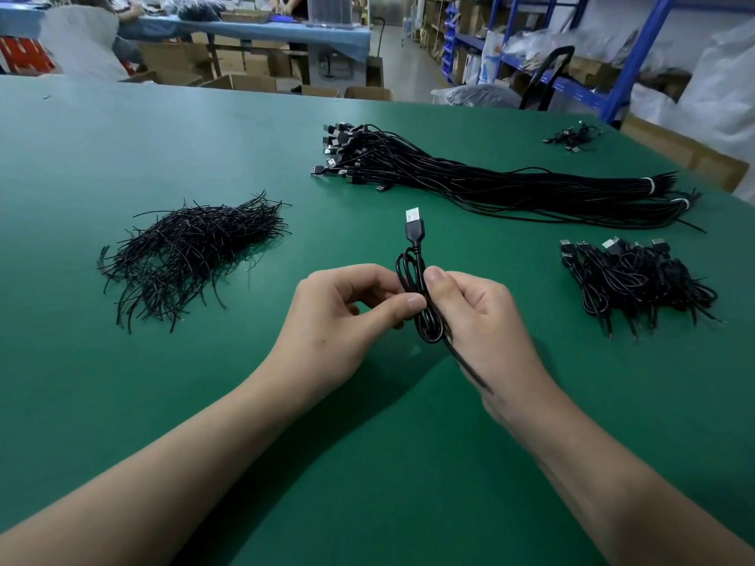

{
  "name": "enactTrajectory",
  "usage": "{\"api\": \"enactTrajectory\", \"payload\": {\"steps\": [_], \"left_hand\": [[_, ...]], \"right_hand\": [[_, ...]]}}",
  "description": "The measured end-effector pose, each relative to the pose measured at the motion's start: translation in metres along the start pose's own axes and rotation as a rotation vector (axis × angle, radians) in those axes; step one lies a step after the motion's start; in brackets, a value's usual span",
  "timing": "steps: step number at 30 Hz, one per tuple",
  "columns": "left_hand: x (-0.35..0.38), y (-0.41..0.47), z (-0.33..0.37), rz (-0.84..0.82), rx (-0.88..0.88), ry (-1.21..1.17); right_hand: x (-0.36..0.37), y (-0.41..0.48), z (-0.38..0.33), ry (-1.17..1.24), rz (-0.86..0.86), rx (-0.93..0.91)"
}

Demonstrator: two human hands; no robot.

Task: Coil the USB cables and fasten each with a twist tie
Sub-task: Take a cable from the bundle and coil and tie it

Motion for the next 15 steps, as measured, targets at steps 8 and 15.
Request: {"api": "enactTrajectory", "payload": {"steps": [8,15], "left_hand": [[-0.007,-0.001,0.006,0.140,0.262,0.334],[0.005,0.002,-0.012,-0.141,-0.061,-0.189]], "right_hand": [[-0.004,0.001,0.006,0.064,-0.073,0.143],[-0.006,-0.004,-0.007,-0.410,0.049,-0.206]]}}
Point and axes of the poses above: each hand's wrist, its own y-axis towards the middle knuckle, its own x-axis out of the palm, z = x × y, the point moved 3 cm from there along y, towards the middle knuckle, and after that the axes turned 6 degrees about y, right-handed, at the moved point
